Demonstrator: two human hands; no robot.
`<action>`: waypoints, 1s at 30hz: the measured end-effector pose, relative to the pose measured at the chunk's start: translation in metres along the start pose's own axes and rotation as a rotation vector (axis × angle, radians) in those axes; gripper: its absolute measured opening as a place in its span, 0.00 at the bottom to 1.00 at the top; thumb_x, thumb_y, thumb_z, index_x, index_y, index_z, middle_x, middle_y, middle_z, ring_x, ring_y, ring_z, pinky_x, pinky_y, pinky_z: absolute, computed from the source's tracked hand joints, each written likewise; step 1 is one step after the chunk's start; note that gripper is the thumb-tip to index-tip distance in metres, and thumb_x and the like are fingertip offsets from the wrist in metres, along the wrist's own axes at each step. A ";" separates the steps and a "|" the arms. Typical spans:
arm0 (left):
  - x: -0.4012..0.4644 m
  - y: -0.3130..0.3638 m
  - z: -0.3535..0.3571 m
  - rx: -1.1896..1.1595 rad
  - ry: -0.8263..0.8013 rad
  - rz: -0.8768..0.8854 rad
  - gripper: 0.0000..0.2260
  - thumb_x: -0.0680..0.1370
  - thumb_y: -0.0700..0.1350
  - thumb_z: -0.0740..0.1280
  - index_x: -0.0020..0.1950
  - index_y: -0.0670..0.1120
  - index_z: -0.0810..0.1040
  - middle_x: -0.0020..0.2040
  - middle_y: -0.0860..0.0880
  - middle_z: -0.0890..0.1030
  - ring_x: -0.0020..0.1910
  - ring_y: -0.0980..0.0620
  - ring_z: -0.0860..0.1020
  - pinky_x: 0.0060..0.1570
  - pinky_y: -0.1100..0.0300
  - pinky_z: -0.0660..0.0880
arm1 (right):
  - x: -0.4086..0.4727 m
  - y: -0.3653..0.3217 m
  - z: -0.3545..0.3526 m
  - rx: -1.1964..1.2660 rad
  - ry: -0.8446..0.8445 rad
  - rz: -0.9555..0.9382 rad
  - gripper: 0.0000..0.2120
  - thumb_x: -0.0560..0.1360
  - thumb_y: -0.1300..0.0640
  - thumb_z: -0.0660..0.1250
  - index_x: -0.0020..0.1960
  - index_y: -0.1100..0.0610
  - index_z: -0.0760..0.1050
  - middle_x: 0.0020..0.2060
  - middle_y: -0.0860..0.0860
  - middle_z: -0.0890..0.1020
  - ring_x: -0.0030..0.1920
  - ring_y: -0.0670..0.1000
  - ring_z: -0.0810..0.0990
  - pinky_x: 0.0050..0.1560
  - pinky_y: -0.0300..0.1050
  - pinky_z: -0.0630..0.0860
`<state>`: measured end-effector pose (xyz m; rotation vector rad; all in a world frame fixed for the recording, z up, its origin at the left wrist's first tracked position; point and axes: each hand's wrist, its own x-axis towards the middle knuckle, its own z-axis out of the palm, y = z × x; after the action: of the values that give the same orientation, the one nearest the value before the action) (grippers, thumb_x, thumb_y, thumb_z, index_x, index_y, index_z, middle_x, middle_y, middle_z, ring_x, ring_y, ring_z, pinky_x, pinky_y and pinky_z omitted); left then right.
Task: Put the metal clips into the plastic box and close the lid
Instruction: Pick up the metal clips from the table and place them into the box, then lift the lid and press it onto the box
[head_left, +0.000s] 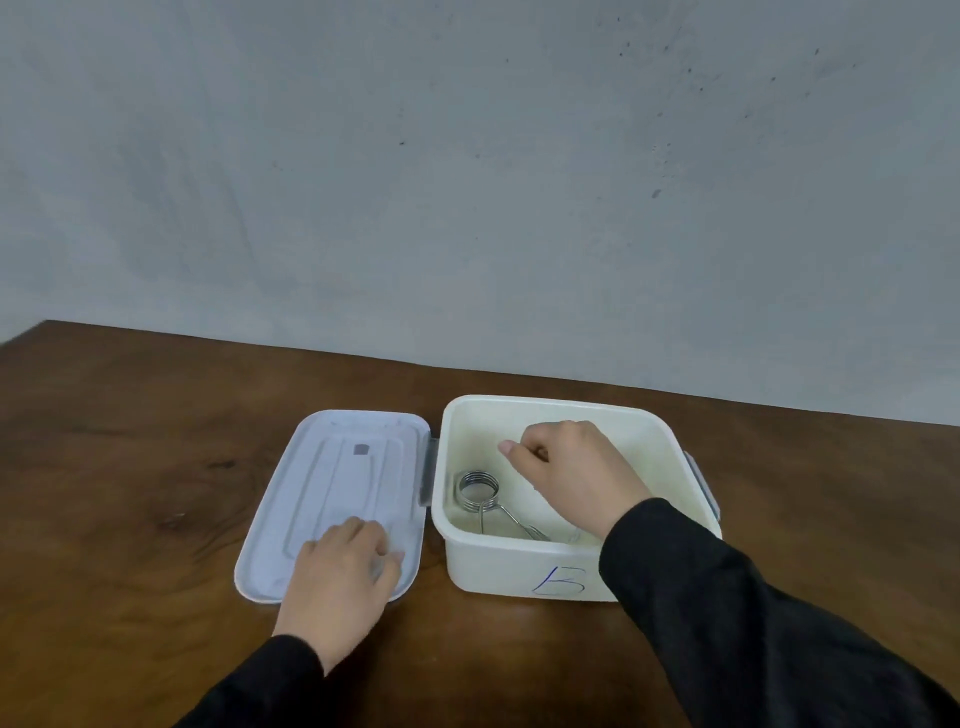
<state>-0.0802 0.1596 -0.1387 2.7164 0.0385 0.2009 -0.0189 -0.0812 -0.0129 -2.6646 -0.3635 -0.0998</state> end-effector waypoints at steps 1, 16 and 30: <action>-0.011 -0.006 0.005 0.037 -0.048 0.054 0.09 0.76 0.59 0.59 0.44 0.56 0.73 0.45 0.59 0.76 0.46 0.58 0.74 0.54 0.58 0.72 | -0.003 -0.006 0.004 0.007 -0.004 -0.022 0.24 0.80 0.45 0.62 0.33 0.60 0.72 0.28 0.56 0.75 0.31 0.55 0.71 0.35 0.50 0.71; -0.020 0.004 -0.050 -0.177 0.310 -0.004 0.15 0.80 0.43 0.61 0.67 0.48 0.75 0.59 0.51 0.80 0.58 0.50 0.78 0.63 0.50 0.73 | -0.021 -0.027 0.023 0.069 0.002 -0.106 0.16 0.81 0.45 0.62 0.42 0.53 0.80 0.35 0.47 0.80 0.38 0.49 0.79 0.44 0.50 0.80; 0.061 0.133 -0.197 -1.155 0.382 -0.052 0.13 0.79 0.56 0.57 0.40 0.52 0.74 0.37 0.53 0.75 0.34 0.55 0.73 0.32 0.60 0.70 | -0.026 0.045 -0.084 0.827 0.424 0.180 0.22 0.81 0.49 0.64 0.74 0.42 0.66 0.58 0.44 0.83 0.55 0.44 0.83 0.55 0.45 0.79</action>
<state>-0.0492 0.1205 0.1015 1.5034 0.0736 0.5274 -0.0326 -0.1630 0.0404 -1.7854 -0.0051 -0.3625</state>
